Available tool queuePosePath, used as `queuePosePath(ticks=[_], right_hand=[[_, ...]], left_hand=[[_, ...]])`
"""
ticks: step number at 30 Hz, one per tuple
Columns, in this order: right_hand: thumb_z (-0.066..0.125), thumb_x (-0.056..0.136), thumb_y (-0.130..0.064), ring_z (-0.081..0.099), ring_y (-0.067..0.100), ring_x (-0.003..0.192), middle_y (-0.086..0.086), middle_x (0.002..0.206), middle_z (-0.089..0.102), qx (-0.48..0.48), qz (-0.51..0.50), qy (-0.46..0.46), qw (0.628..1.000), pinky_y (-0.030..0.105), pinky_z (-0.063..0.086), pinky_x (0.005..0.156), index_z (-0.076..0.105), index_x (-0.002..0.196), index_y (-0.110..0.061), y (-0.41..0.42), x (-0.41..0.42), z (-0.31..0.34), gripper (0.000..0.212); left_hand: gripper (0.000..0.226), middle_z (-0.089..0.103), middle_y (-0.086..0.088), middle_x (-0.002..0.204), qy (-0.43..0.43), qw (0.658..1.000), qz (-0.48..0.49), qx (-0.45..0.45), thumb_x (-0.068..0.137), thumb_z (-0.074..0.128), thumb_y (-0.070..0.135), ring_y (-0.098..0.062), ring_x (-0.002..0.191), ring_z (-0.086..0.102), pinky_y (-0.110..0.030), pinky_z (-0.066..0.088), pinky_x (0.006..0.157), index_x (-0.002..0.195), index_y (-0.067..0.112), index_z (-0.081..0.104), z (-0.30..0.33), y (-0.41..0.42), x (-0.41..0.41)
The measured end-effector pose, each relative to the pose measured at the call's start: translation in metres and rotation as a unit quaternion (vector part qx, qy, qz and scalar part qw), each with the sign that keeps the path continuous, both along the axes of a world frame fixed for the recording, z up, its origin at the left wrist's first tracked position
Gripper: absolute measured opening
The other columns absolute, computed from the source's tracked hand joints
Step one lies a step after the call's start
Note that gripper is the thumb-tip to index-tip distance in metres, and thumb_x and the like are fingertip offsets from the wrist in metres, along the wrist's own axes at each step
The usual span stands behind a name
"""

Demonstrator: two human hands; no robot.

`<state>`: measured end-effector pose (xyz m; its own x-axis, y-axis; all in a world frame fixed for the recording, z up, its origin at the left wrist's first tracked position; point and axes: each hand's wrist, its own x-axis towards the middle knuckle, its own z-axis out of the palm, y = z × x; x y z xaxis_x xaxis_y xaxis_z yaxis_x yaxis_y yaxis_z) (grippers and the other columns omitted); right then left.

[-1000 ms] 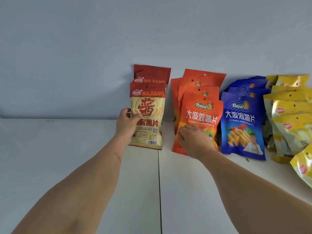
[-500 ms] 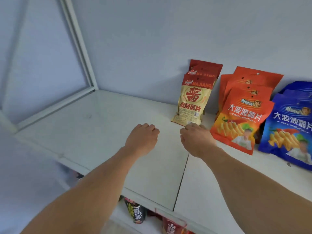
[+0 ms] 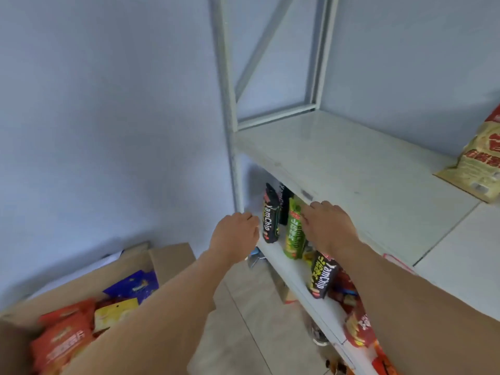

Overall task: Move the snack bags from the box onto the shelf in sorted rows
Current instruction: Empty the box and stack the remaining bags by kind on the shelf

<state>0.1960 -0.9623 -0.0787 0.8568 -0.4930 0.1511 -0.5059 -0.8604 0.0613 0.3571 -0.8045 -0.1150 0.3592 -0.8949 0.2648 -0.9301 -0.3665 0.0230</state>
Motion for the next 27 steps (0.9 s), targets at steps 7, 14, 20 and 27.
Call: queuePosePath(ticks=[7, 14, 20, 27], right_hand=[[0.047, 0.101, -0.028, 0.060, 0.024, 0.101, 0.001, 0.106, 0.063, 0.007, 0.057, 0.015, 0.998, 0.035, 0.050, 0.079, 0.061, 0.106, -0.020, 0.140, 0.107, -0.039, 0.017], [0.039, 0.103, -0.032, 0.058, 0.026, 0.099, 0.002, 0.104, 0.065, 0.126, 0.095, 0.012, 0.987, 0.036, 0.048, 0.077, 0.064, 0.104, -0.018, 0.292, 0.208, -0.097, 0.029], [0.041, 0.103, -0.034, 0.059, 0.024, 0.097, 0.001, 0.105, 0.064, 0.218, 0.100, 0.052, 0.969, 0.031, 0.037, 0.070, 0.061, 0.106, -0.019, 0.361, 0.277, -0.149, 0.025], [0.047, 0.102, -0.038, 0.061, 0.020, 0.095, 0.000, 0.108, 0.067, 0.342, 0.013, 0.105, 0.934, 0.033, 0.046, 0.075, 0.060, 0.114, -0.022, 0.388, 0.360, -0.260, 0.025]], left_hand=[[0.029, 0.067, -0.003, 0.108, 0.045, 0.994, 0.096, -0.006, 0.102, 0.043, 0.026, -0.025, 0.094, 0.061, -0.034, 0.043, 0.074, 0.112, 0.014, 0.068, -0.032, 0.173, 0.081], [0.031, 0.062, 0.003, 0.118, 0.142, 0.968, 0.204, 0.023, 0.104, 0.041, 0.032, -0.020, 0.107, 0.059, -0.038, 0.051, 0.089, 0.123, 0.019, 0.062, -0.069, 0.336, 0.158], [0.031, 0.062, 0.005, 0.122, 0.224, 0.924, 0.308, 0.037, 0.103, 0.043, 0.036, -0.015, 0.110, 0.059, -0.033, 0.053, 0.089, 0.128, 0.024, 0.058, -0.124, 0.422, 0.213], [0.048, 0.050, 0.003, 0.145, 0.418, 0.811, 0.409, 0.013, 0.099, 0.052, 0.039, -0.019, 0.130, 0.050, -0.038, 0.045, 0.104, 0.145, 0.024, 0.045, -0.218, 0.443, 0.270]])
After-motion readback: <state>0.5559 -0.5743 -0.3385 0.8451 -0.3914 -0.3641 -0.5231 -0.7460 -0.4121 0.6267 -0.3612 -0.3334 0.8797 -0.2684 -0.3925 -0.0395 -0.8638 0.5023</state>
